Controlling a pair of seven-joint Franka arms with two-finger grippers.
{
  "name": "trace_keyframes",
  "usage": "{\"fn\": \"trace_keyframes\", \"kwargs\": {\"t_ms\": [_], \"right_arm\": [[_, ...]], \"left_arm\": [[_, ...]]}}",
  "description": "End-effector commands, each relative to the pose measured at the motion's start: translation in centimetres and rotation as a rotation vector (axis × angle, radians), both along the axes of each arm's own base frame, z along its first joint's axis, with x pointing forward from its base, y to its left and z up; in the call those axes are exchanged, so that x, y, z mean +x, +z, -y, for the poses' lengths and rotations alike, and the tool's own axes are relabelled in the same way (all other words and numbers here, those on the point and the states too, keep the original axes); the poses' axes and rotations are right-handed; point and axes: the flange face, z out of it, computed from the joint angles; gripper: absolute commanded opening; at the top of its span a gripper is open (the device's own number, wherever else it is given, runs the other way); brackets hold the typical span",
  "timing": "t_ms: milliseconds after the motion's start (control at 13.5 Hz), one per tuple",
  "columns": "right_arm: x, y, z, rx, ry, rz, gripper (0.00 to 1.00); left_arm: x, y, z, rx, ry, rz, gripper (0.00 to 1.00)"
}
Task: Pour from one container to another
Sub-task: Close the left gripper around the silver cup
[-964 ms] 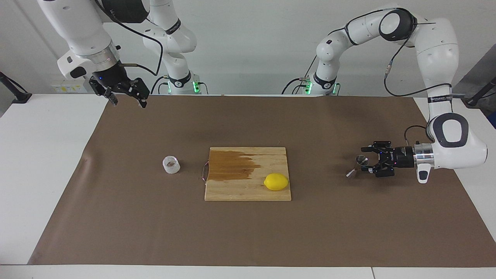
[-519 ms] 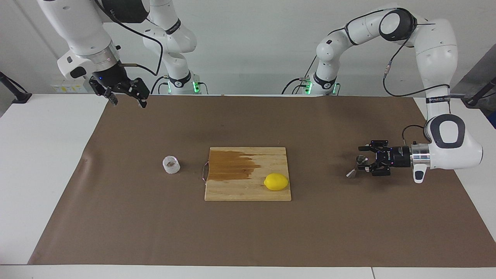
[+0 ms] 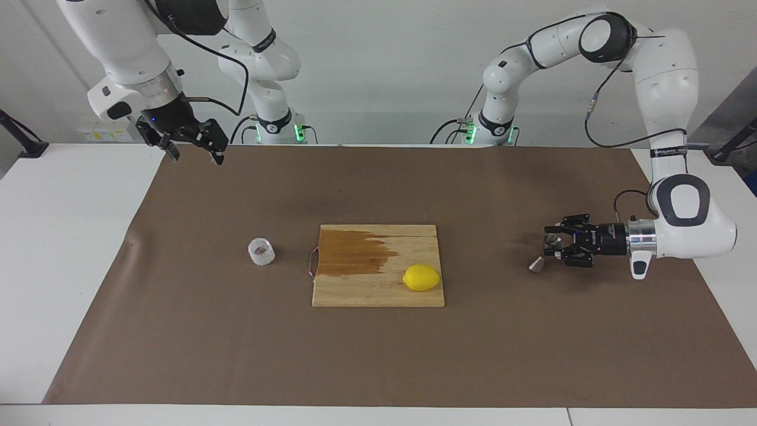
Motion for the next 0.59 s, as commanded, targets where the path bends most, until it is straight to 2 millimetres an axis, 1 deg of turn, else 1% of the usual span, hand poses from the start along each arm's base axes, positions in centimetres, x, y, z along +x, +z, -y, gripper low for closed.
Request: {"fn": "trace_keyframes", "kwargs": {"t_ms": [0, 148, 223, 519], "right_arm": [[-0.32, 0.12, 0.13, 0.005, -0.002, -0.003, 1.00], [-0.32, 0.19, 0.13, 0.005, -0.002, -0.001, 1.00], [-0.32, 0.19, 0.21, 0.005, -0.004, -0.001, 1.00], [-0.32, 0.19, 0.21, 0.005, -0.004, -0.001, 1.00]], "left_arm": [[-0.09, -0.01, 0.10, 0.003, 0.009, -0.019, 0.57], [-0.05, -0.06, 0.10, 0.006, 0.016, -0.022, 0.49], [-0.05, -0.06, 0.10, 0.008, 0.020, -0.029, 0.47], [0.00, 0.00, 0.18, 0.007, 0.024, -0.032, 0.47]]}}
